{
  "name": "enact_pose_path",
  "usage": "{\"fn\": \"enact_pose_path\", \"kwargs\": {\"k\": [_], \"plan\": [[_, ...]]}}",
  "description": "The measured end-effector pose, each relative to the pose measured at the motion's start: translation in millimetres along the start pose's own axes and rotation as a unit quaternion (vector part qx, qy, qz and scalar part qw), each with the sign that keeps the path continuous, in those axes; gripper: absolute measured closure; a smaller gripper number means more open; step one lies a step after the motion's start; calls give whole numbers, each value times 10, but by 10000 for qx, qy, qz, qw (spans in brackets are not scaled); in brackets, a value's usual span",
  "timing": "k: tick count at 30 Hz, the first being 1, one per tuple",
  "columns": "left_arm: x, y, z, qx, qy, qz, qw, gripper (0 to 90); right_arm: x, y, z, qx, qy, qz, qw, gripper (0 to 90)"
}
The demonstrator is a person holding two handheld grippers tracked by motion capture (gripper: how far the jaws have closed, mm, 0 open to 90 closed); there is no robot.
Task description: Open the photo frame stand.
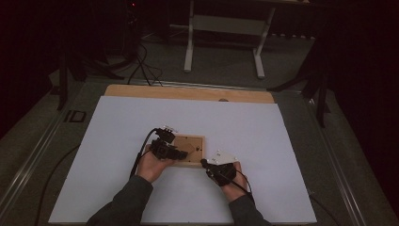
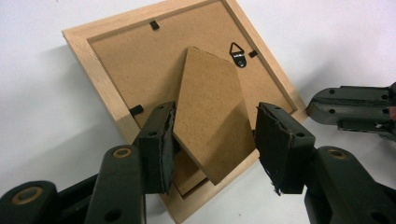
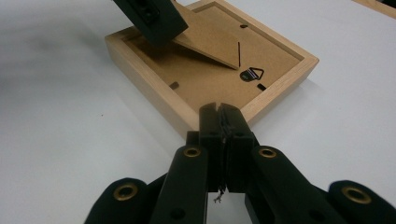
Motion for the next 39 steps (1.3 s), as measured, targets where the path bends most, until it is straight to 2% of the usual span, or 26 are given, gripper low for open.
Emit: {"fn": "enact_pose_path", "kwargs": {"k": [3,5,10,14,15,16,23,31,39], "plan": [[-2,5,-6,27,-24,-4,10000,470,0,0,0,0,1,0,10000,882],[-17,-8,7,2,-33,-67,10000,503,0,0,1,-1,1,-2,10000,882],[-30,-25,12,-124,71,-127,9998,530,0,0,0,-2,2,-1,10000,880],[-36,-44,31,-354,275,-155,9989,534,-1,0,-3,-8,3,-2,10000,875],[-36,-44,31,-354,275,-155,9989,535,-1,0,-3,-8,3,-2,10000,875],[-42,-56,32,-456,347,-188,9982,535,-1,0,-3,-11,4,-1,10000,875],[-48,-64,44,-581,431,-198,9972,547,-1,1,-1,-1,17,-5,10000,872],[-47,-58,40,-544,374,-175,9977,560,-3,1,-14,2,10,2,10000,845],[-63,-56,3,-316,274,-269,9988,561,-16,-4,-26,25,-41,17,10000,778]]}}
Point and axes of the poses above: each handheld gripper's, and its own axes: x roughly forward along the jaws, y roughly out of its underside, z roughly to its left, the point moved 6 cm from there along x, roughly forward along the jaws, and after that the axes turned 5 degrees about -z, right-handed, at the moved point
